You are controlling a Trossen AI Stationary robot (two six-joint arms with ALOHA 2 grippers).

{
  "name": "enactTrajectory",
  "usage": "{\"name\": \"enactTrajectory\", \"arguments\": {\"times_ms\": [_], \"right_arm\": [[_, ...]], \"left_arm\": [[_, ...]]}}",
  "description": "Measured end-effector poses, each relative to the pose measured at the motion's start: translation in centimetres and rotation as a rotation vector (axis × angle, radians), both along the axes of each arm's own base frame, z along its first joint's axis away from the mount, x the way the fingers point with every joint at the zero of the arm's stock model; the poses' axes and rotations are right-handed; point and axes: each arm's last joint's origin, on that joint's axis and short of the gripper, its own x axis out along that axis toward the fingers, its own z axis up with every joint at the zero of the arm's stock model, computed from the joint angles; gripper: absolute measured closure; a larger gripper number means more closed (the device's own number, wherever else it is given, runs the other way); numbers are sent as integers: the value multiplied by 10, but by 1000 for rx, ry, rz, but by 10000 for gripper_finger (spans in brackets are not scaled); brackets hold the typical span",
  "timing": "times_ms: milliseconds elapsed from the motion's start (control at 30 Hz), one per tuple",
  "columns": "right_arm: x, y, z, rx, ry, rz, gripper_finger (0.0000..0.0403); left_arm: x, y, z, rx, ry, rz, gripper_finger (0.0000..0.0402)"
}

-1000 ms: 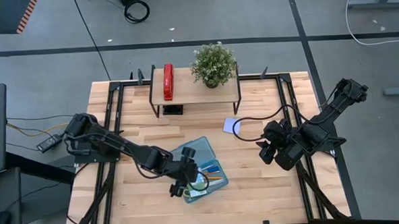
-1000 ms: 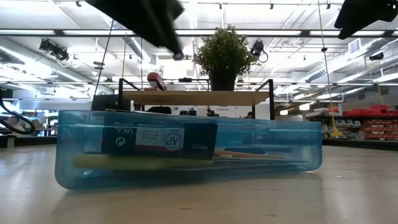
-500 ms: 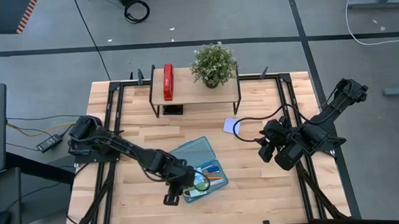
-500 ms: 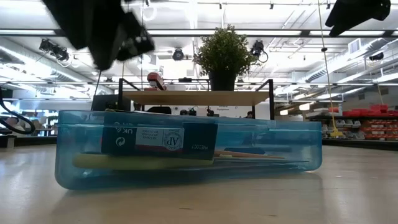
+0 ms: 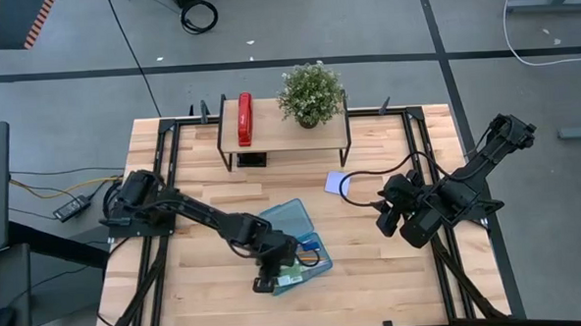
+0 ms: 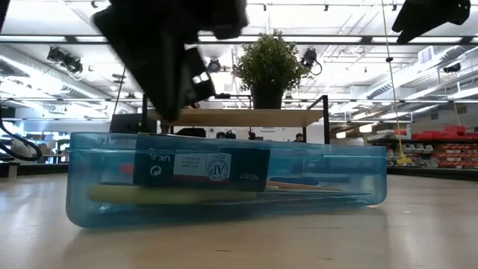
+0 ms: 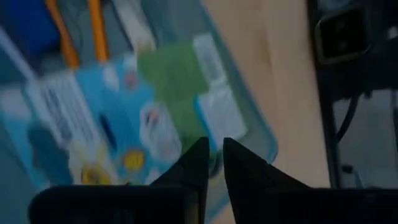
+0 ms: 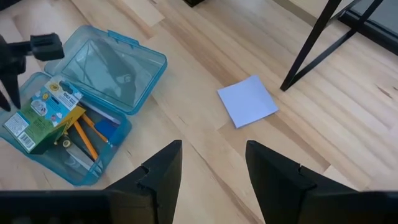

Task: Pack school essentials
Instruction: Put the violet sticky notes into the blue supply box

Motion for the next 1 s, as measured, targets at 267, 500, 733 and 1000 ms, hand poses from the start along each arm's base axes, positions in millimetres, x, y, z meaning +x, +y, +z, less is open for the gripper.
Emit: {"name": "enactTrajectory", "arguments": {"times_ms": [267,500,733,1000], "right_arm": [[0,0,0,9,3,-1,217],[3,-6,-6,16,16,-49,217],[34,-34,-53,232,151,42,217],[54,-73,-96,414,-87,-142,214]], "left_arm": [[15,13,-1,-22,-84,49,367],[9,30,14,-61,-28,122,376],[-5,52,69,-113,-150,247,388],[-45,76,130,-14,-310,426,390]]}}
